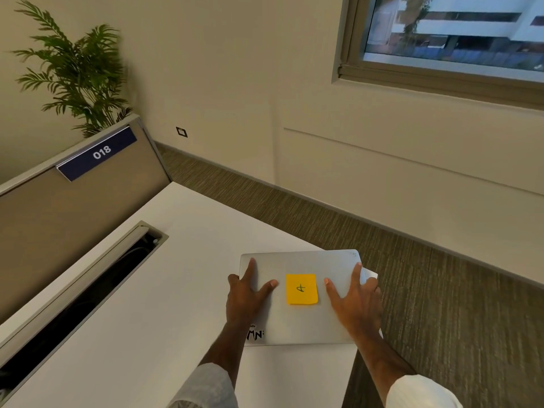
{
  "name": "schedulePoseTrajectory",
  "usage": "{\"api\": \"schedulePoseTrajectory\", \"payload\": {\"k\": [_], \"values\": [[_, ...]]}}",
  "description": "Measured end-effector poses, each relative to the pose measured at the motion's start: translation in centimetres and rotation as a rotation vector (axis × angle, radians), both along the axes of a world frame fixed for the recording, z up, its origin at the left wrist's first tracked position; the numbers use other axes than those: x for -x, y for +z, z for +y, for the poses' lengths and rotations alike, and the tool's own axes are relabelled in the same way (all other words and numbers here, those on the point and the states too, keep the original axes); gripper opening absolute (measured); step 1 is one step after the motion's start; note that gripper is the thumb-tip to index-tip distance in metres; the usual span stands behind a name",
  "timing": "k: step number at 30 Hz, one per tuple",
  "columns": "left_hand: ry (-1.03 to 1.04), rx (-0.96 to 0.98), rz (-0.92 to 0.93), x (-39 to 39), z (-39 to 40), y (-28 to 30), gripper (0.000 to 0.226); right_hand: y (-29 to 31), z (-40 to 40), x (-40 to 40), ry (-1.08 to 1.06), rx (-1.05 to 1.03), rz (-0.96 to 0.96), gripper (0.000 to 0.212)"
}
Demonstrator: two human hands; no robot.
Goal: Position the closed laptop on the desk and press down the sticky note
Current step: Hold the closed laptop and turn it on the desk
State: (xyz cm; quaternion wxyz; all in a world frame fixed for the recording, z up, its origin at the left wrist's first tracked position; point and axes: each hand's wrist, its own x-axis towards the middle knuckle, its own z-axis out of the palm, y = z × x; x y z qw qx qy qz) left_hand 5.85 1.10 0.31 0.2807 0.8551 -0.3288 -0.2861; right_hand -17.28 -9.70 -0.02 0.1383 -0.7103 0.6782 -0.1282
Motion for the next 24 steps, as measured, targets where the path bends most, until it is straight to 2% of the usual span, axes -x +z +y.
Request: {"api": "schedulePoseTrajectory", "payload": {"k": [11, 24], "values": [[0.013, 0.003, -0.029, -0.9, 1.5, 0.4, 0.102, 0.6, 1.1, -1.2, 0.03, 0.002, 0.011, 0.093], [0.092, 0.02, -0.048, -3.8, 7.5, 2.0, 0.101, 1.6, 5.1, -5.1, 0.137, 0.013, -0.02, 0.098]]}}
